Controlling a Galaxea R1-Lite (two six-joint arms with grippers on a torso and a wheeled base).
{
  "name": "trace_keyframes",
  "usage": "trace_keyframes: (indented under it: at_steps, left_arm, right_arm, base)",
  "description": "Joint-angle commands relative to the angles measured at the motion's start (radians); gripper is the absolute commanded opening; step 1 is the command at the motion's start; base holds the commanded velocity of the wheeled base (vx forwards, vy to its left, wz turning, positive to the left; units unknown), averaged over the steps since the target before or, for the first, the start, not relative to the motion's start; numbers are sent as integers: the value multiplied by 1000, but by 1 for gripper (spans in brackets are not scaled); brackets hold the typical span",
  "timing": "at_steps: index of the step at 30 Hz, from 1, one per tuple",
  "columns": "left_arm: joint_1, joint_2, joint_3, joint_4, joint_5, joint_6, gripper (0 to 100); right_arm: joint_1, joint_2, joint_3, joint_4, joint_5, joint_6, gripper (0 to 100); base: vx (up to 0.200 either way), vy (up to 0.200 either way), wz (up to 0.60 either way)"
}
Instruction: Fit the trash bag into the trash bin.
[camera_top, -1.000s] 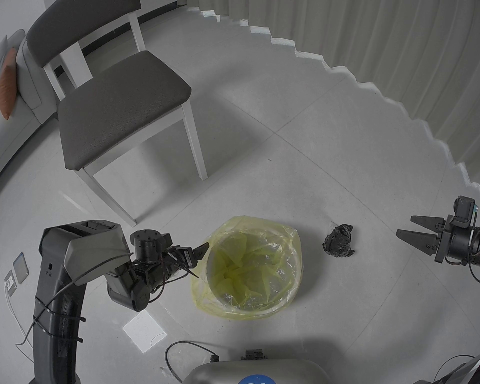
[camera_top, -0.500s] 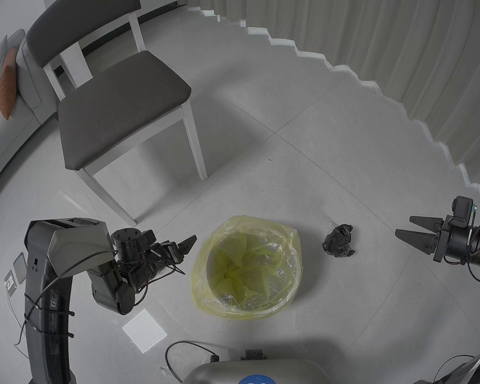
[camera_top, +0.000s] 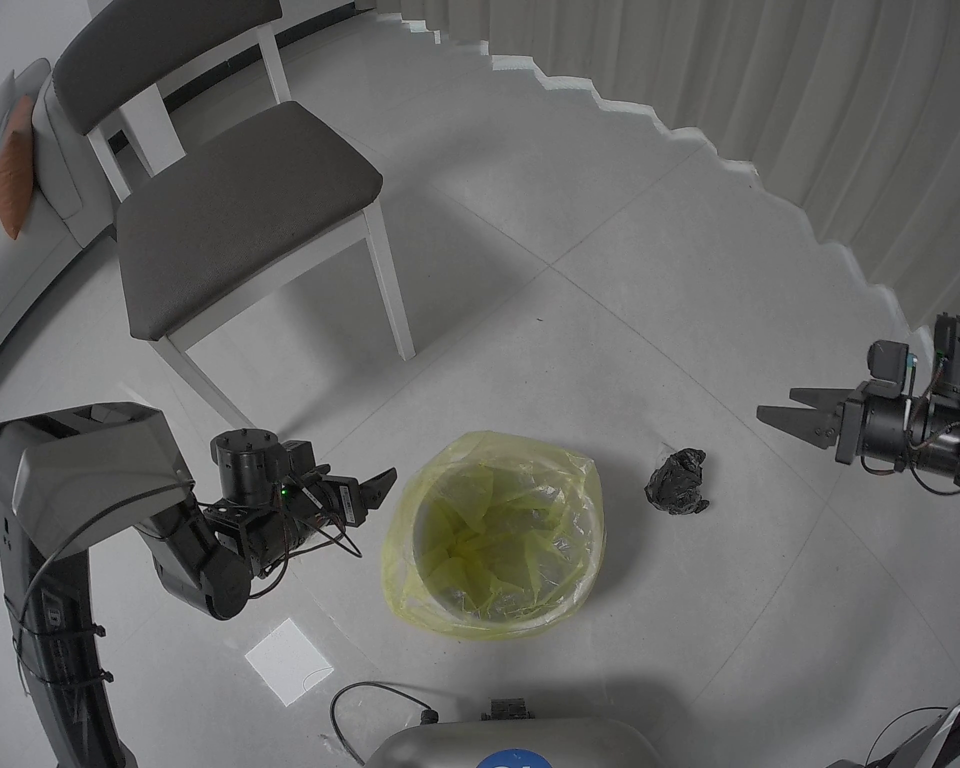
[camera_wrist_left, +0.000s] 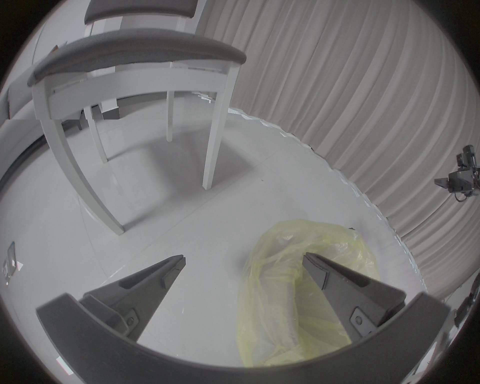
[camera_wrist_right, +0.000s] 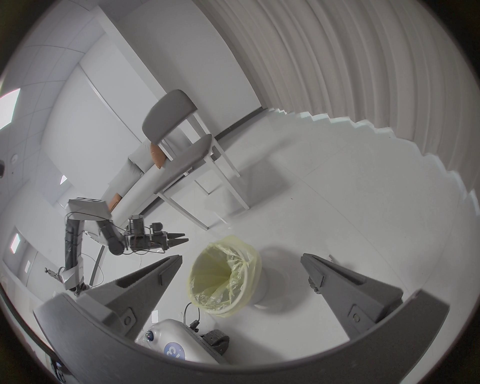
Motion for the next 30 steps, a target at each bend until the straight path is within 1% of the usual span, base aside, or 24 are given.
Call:
trace_keyframes:
  at_steps: [1, 6, 7, 11, 18, 23, 27, 30]
  left_arm:
    - [-50, -101, -6, 52, 60, 12, 100]
    - [-91, -96, -6, 52, 98, 12, 100]
    - [-103, -95, -6, 52, 107, 12, 100]
    - [-120, -90, -6, 52, 129, 12, 100]
    - [-123, -107, 33, 34, 165, 13, 100]
    - [-123, -128, 79, 2, 169, 13, 100]
    - [-123, -130, 101, -26, 172, 13, 100]
    - [-116, -130, 115, -51, 172, 12, 100]
  right_arm:
    - [95, 216, -217, 107, -169, -1, 100]
    - [131, 329, -322, 124, -179, -1, 100]
    - [148, 367, -346, 127, -179, -1, 100]
    - [187, 467, -427, 128, -191, 4, 100]
    - [240, 598, -506, 128, -191, 9, 100]
    - [279, 657, -546, 130, -191, 9, 100]
    - [293, 677, -556, 145, -191, 7, 100]
    - [305, 705, -585, 184, -192, 4, 100]
  base:
    - [0, 0, 0]
    - [0, 0, 0]
    - [0, 0, 0]
    - [0, 0, 0]
    - [0, 0, 0]
    - [0, 0, 0]
    - [0, 0, 0]
    - [0, 0, 0]
